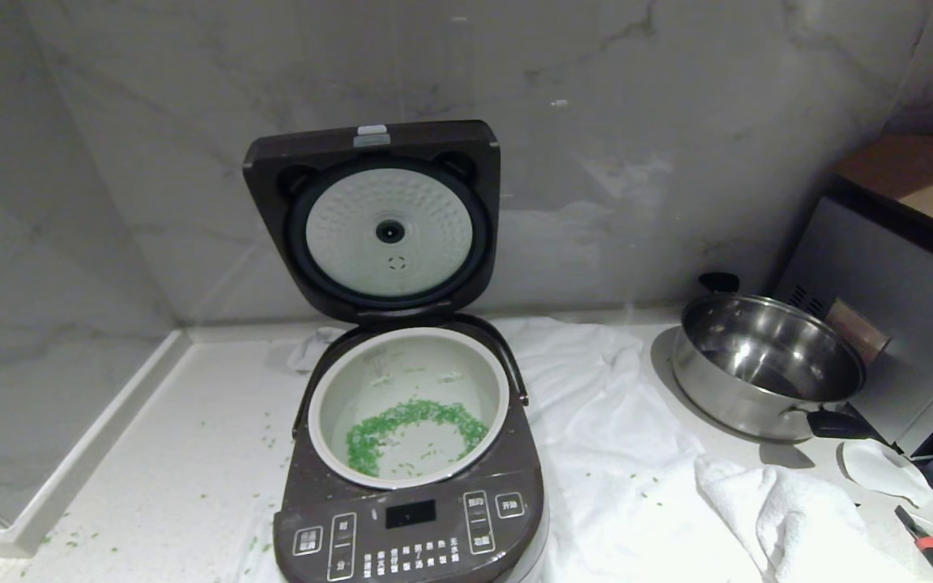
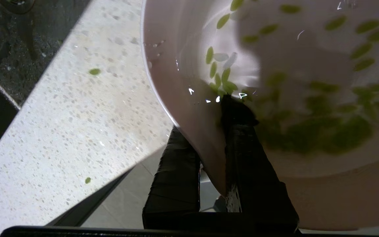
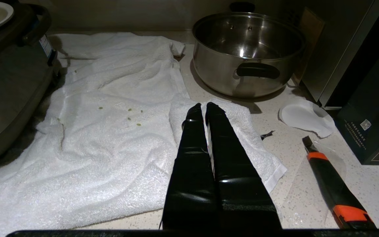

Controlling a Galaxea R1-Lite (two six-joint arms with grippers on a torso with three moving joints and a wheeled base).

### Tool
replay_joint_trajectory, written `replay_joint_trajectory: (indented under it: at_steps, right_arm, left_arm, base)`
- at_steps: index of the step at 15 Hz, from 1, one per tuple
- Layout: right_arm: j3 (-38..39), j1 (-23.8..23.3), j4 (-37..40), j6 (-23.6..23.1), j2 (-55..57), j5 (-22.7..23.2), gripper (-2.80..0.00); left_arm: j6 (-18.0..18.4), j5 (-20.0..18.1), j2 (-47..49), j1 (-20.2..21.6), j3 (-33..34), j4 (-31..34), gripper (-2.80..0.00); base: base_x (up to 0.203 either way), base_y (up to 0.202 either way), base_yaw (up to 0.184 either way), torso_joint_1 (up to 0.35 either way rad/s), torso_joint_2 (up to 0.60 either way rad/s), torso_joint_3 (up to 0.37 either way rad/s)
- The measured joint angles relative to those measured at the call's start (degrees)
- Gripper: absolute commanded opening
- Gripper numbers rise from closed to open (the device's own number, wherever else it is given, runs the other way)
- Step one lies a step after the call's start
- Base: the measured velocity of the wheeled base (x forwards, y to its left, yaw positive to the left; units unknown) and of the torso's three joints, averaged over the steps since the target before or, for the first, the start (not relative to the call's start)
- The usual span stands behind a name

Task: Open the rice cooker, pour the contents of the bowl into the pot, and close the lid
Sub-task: Pour the water from the bowl into the rice cooker

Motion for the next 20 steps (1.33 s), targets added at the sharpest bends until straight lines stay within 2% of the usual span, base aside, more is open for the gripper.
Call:
replay_joint_trajectory:
  at_steps: [3, 6, 18, 20]
  right_arm:
    - [0.0, 0.0, 0.0, 0.0, 0.0, 0.0, -2.80]
    - [0.0, 0.0, 0.0, 0.0, 0.0, 0.0, -2.80]
    - [0.0, 0.0, 0.0, 0.0, 0.0, 0.0, -2.80]
    - [0.0, 0.0, 0.0, 0.0, 0.0, 0.0, -2.80]
  left_arm:
    - [-0.3, -0.7, -1.8, -4.5, 2.3, 1.0, -2.80]
    - [-3.2, -1.3, -3.5, -8.6, 3.2, 1.7, -2.80]
    - [-3.6, -4.1, -9.2, -20.8, 10.9, 1.2, -2.80]
    - [-4.9, -4.1, -10.0, -22.7, 11.0, 1.4, -2.80]
  base:
    - [0.000, 0.000, 0.000, 0.000, 0.00, 0.000]
    - [0.000, 0.000, 0.000, 0.000, 0.00, 0.000]
    - [0.000, 0.000, 0.000, 0.000, 0.00, 0.000]
    - [0.000, 0.000, 0.000, 0.000, 0.00, 0.000]
